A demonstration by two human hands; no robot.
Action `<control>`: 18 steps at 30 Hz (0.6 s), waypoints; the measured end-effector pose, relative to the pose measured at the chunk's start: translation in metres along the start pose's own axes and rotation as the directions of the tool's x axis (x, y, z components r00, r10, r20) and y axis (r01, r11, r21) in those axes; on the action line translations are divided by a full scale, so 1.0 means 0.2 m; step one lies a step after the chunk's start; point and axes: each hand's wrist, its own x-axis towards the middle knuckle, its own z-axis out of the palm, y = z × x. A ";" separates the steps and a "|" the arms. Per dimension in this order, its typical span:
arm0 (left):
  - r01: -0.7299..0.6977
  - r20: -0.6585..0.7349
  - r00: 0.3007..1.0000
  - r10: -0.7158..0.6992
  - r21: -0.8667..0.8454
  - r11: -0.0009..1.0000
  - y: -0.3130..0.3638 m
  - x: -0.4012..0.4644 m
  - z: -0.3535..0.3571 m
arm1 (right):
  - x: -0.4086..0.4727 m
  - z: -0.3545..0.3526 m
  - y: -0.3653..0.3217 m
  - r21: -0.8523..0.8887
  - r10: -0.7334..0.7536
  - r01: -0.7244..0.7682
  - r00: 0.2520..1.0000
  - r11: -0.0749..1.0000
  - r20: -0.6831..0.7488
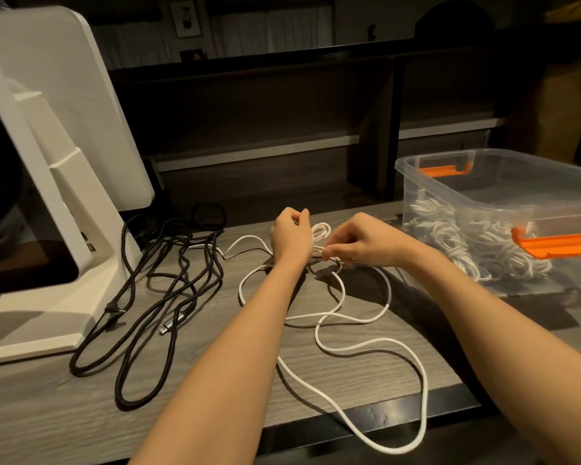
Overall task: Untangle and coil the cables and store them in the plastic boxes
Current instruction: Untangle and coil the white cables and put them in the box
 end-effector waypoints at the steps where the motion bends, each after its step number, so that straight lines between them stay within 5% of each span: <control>1: -0.037 0.005 0.999 0.037 0.049 0.998 0.00 0.00 0.00 | 0.00 0.00 0.00 -0.005 -0.017 0.016 0.999 1.000 -0.036; 10: -0.253 0.359 0.909 0.213 0.068 0.965 0.05 -0.06 0.01 | 0.01 0.00 0.04 0.150 0.011 0.054 0.915 0.987 -0.404; 14: -0.114 0.451 0.887 0.104 -0.004 0.993 0.07 -0.08 0.03 | 0.02 0.00 0.09 0.193 0.152 -0.068 0.874 0.979 -0.461; 18: 0.057 0.426 0.905 0.014 -0.154 0.986 0.07 -0.08 0.03 | 0.04 0.03 0.11 0.323 0.340 -0.240 0.890 0.915 -0.303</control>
